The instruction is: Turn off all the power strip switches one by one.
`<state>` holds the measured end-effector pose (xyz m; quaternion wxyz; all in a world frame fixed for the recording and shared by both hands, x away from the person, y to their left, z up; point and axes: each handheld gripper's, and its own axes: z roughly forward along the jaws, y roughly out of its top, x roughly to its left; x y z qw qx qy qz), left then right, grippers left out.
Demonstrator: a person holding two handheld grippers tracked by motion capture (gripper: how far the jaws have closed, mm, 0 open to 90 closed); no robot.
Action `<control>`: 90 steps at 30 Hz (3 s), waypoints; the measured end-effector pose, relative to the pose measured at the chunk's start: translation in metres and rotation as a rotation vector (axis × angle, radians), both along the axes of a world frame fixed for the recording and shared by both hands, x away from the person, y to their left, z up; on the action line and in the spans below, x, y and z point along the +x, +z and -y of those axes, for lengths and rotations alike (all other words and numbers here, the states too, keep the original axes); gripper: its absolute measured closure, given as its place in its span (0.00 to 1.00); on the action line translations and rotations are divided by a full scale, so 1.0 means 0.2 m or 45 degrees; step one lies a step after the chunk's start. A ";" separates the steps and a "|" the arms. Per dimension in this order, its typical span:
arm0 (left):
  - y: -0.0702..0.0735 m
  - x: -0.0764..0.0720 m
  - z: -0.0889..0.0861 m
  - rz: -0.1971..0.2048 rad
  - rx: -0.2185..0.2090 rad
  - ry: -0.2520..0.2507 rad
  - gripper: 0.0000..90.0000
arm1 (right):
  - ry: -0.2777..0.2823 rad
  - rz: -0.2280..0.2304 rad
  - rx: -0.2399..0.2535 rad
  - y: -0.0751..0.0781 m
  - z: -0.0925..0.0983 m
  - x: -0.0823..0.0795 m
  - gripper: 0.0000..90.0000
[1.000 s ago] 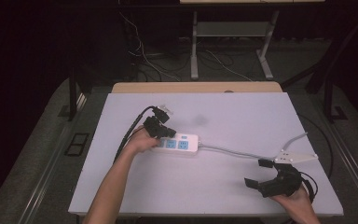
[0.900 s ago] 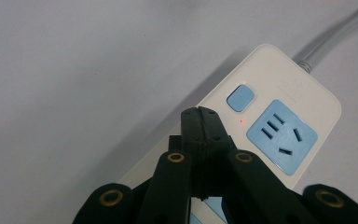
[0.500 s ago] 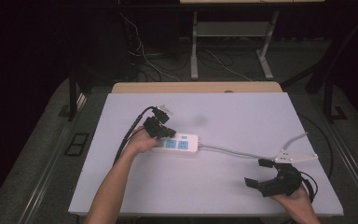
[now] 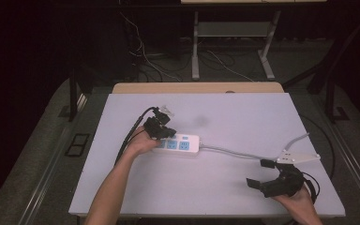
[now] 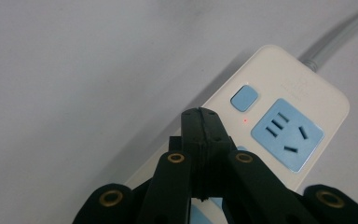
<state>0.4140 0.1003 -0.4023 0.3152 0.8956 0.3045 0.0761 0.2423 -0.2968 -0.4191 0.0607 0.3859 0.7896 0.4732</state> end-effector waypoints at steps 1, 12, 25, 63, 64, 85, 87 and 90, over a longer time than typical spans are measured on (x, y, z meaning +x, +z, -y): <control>0.01 0.00 -0.01 0.000 -0.021 0.001 0.99 | 0.000 0.003 0.001 0.00 0.00 0.00 0.01; 0.13 -0.02 -0.01 0.026 -0.086 -0.022 0.99 | -0.003 0.000 0.000 0.00 0.00 0.00 0.01; 0.18 -0.03 0.12 0.054 -0.072 -0.101 0.99 | -0.001 0.003 0.000 0.00 0.00 0.00 0.01; -0.01 0.01 0.23 -0.031 0.011 -0.124 0.99 | 0.010 -0.006 -0.007 0.00 0.00 0.00 0.01; -0.02 0.01 0.23 -0.037 0.025 -0.123 0.99 | 0.009 -0.006 -0.006 0.00 0.00 0.00 0.01; -0.04 0.02 0.23 -0.092 -0.009 -0.072 1.00 | 0.020 -0.003 -0.007 0.00 -0.01 -0.01 0.01; -0.04 0.02 0.22 -0.091 -0.033 -0.060 1.00 | 0.020 -0.001 -0.006 0.00 -0.01 -0.01 0.01; -0.05 0.01 0.22 -0.087 -0.048 -0.048 1.00 | 0.019 -0.001 -0.007 0.00 -0.01 -0.01 0.01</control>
